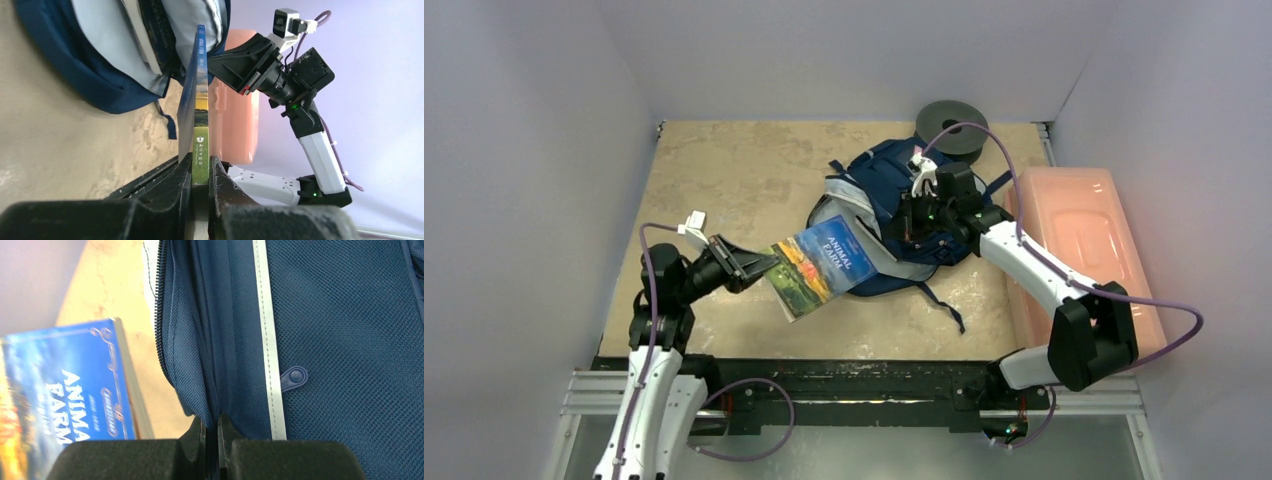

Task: Pack the student bag
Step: Place the book in the student bag, then adjust the student bag at the center of the board.

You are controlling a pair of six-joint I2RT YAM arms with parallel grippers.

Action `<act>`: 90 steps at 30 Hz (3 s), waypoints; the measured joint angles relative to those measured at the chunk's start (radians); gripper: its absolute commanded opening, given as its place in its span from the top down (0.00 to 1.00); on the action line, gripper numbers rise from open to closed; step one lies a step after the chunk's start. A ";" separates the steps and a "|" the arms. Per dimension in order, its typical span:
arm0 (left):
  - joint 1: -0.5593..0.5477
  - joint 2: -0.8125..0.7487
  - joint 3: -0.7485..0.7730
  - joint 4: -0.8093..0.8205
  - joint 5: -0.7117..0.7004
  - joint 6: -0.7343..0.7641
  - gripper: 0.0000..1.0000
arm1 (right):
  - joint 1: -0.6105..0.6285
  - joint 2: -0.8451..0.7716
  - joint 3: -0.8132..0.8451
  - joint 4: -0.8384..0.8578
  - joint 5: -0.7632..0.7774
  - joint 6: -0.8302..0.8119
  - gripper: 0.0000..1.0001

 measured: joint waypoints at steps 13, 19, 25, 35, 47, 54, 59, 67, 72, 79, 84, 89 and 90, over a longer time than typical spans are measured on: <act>-0.242 0.330 -0.076 0.454 -0.187 -0.231 1.00 | -0.066 -0.043 0.042 0.042 -0.065 0.192 1.00; -0.319 0.552 -0.061 0.636 -0.250 -0.285 1.00 | -0.073 -0.043 0.046 0.043 -0.090 0.221 1.00; -0.371 0.773 0.043 0.682 -0.293 -0.280 1.00 | -0.074 -0.045 0.051 0.038 -0.092 0.214 1.00; -0.492 1.226 0.440 0.756 -0.417 -0.281 0.95 | -0.074 -0.070 0.072 -0.034 -0.086 0.106 1.00; -0.528 1.313 0.557 0.527 -0.488 -0.226 0.32 | -0.072 -0.101 0.039 -0.032 -0.047 0.043 1.00; -0.418 1.119 0.515 0.281 -0.440 -0.040 0.31 | -0.008 -0.101 0.006 -0.015 0.023 0.011 0.84; -0.270 0.826 0.307 0.226 -0.369 0.067 0.27 | 0.159 -0.089 -0.005 -0.029 0.126 -0.039 0.40; -0.174 1.027 0.575 -0.004 -0.314 0.377 0.26 | 0.106 -0.238 -0.250 -0.043 0.113 0.167 0.01; -0.231 1.333 0.840 -0.106 -0.278 0.520 0.30 | -0.055 -0.307 -0.280 -0.008 0.267 0.329 0.01; -0.310 1.429 0.855 -0.151 -0.286 0.558 0.87 | -0.081 -0.139 -0.301 0.079 0.388 0.389 0.18; -0.297 1.260 0.599 -0.010 -0.313 0.526 1.00 | -0.079 -0.044 -0.249 0.126 0.376 0.345 0.29; -0.296 0.961 0.239 0.138 -0.354 0.407 1.00 | -0.019 0.092 -0.171 0.249 0.363 0.293 0.27; -0.307 0.910 0.175 0.168 -0.369 0.372 1.00 | 0.002 0.126 -0.144 0.271 0.369 0.280 0.26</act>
